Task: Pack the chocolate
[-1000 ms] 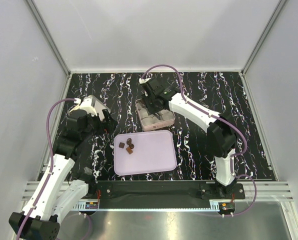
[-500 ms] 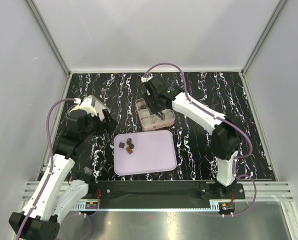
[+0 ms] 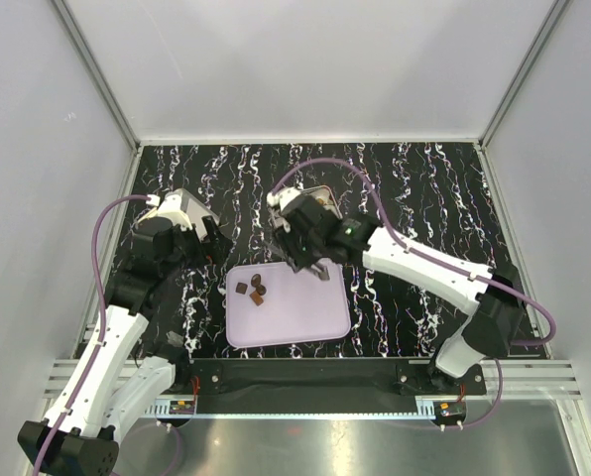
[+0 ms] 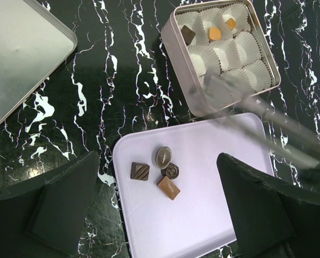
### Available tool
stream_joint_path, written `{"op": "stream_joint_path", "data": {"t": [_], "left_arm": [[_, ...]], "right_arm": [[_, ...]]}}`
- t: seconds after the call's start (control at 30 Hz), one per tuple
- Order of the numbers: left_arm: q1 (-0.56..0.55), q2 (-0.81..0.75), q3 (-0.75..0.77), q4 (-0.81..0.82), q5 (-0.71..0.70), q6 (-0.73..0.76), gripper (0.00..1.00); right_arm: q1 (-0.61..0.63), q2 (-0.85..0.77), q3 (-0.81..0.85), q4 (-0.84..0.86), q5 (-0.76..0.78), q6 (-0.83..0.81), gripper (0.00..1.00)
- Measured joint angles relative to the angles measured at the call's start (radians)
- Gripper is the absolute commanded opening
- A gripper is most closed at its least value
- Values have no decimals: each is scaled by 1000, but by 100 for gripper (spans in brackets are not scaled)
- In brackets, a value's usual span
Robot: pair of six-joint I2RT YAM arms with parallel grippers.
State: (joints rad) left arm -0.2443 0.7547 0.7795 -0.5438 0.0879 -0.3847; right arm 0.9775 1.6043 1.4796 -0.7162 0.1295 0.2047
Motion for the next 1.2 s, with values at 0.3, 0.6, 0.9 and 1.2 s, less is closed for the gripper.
{"op": "stream_joint_path", "data": {"t": [0.3, 0.6, 0.9, 1.2], "left_arm": [[1, 0, 0, 0, -21, 0, 99], [2, 9, 0, -1, -26, 0, 99], [2, 9, 0, -1, -26, 0, 99], [2, 9, 0, -1, -26, 0, 99]], "right_arm": [[146, -35, -211, 41, 0, 127, 48], [266, -56, -225, 68, 12, 222, 49], [299, -30, -225, 50, 50, 254, 49], [316, -23, -256, 48, 51, 286, 49]]}}
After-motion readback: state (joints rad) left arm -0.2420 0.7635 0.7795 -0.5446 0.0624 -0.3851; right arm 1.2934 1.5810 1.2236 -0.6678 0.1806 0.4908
